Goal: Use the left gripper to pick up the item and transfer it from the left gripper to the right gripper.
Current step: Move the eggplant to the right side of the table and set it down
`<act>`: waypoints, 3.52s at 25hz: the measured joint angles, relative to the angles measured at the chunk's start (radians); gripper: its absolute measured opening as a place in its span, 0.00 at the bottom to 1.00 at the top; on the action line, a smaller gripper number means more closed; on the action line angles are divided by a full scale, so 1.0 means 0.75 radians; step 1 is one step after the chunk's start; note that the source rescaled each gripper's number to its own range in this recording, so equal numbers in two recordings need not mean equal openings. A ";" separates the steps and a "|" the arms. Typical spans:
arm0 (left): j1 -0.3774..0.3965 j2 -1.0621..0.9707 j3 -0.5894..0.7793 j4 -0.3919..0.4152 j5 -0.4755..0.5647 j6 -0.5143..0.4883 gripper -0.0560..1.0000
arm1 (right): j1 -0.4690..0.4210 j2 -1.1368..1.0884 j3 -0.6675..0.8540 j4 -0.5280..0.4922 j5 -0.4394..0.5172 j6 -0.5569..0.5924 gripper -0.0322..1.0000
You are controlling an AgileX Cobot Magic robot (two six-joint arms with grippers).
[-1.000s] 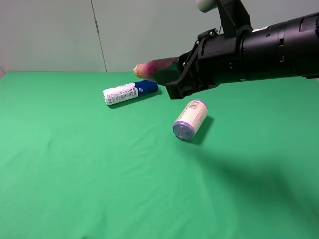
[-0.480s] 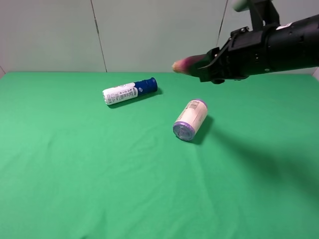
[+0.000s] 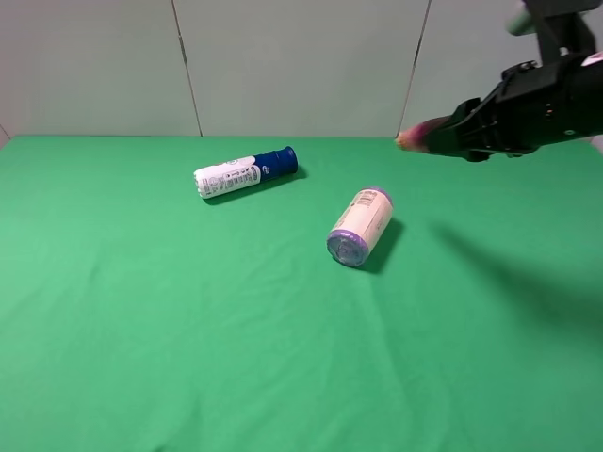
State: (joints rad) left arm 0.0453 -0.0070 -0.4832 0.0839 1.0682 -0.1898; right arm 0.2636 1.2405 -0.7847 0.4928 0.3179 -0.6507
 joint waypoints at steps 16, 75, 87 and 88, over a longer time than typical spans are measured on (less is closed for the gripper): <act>0.000 0.000 0.000 0.000 0.000 0.000 1.00 | -0.002 -0.273 0.486 -0.186 -0.227 0.393 0.03; 0.000 0.000 0.000 0.000 -0.003 0.000 1.00 | -0.002 0.435 0.567 -0.138 -0.479 0.469 0.92; 0.000 0.000 0.000 0.000 -0.001 0.000 1.00 | -0.002 0.408 0.567 -0.134 -0.444 0.477 1.00; 0.000 0.000 0.000 0.000 -0.001 0.000 1.00 | -0.002 0.391 0.567 -0.134 -0.424 0.477 1.00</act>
State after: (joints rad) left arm 0.0453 -0.0070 -0.4832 0.0839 1.0671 -0.1898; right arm 0.2625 1.5339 -0.3593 0.3919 0.0000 -0.2931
